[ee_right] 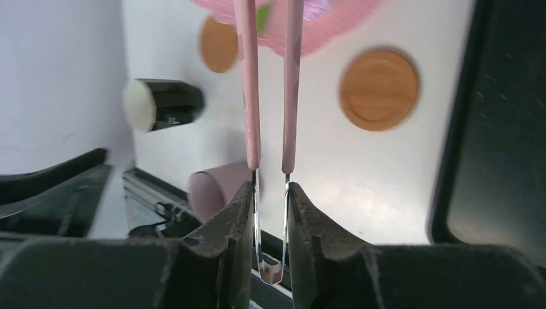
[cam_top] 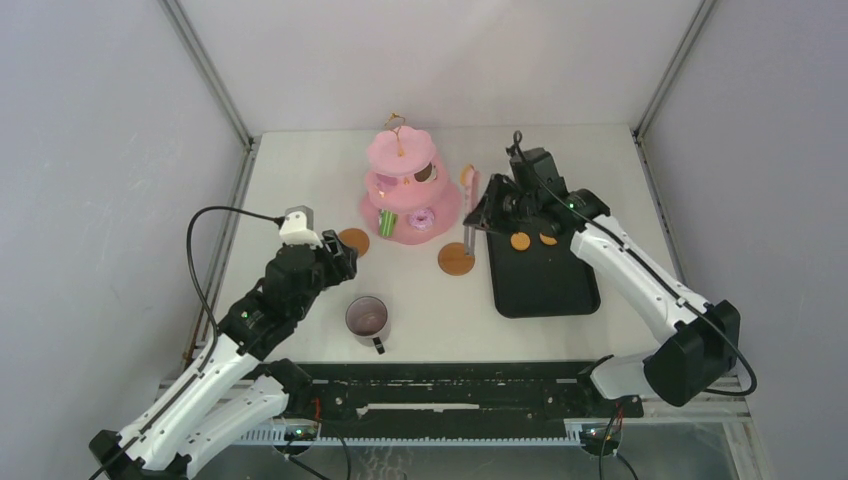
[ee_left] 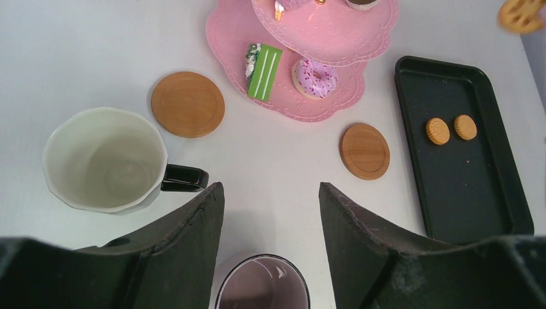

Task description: Serve the afternoon tea

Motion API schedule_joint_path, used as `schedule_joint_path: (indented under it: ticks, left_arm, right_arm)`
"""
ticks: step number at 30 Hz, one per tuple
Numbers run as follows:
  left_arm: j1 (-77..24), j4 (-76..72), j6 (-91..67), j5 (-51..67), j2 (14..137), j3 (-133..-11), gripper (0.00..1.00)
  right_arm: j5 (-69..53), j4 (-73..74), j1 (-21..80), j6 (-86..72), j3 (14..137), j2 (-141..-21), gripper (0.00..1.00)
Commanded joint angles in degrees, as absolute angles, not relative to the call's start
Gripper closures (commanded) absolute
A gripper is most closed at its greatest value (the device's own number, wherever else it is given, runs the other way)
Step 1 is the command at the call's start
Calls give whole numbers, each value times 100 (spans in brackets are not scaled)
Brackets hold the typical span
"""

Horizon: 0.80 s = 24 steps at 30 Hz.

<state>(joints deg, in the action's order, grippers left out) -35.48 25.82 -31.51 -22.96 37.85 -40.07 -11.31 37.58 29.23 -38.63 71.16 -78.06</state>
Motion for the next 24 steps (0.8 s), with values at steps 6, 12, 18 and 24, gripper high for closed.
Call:
schedule_joint_path:
  ticks: [6, 12, 18, 24]
  left_arm:
    - [-3498, 2432, -3121, -2377, 3707, -4192, 39]
    - [-3482, 2473, -3087, -2384, 3629, -4193, 39]
    - [-3449, 2528, -3047, -2377, 3511, -4183, 39]
    - [-3423, 2600, -2999, -2425, 3371, -4167, 38]
  right_arm:
    - [-1282, 3803, 3546, -3711, 9039, -8597, 100]
    - [-1290, 3995, 3919, -3711, 10439, -9693, 100]
    - [-1234, 4413, 4117, -3806, 11754, -10742, 100]
    - [-1198, 4516, 4152, -3983, 12169, -11193, 100]
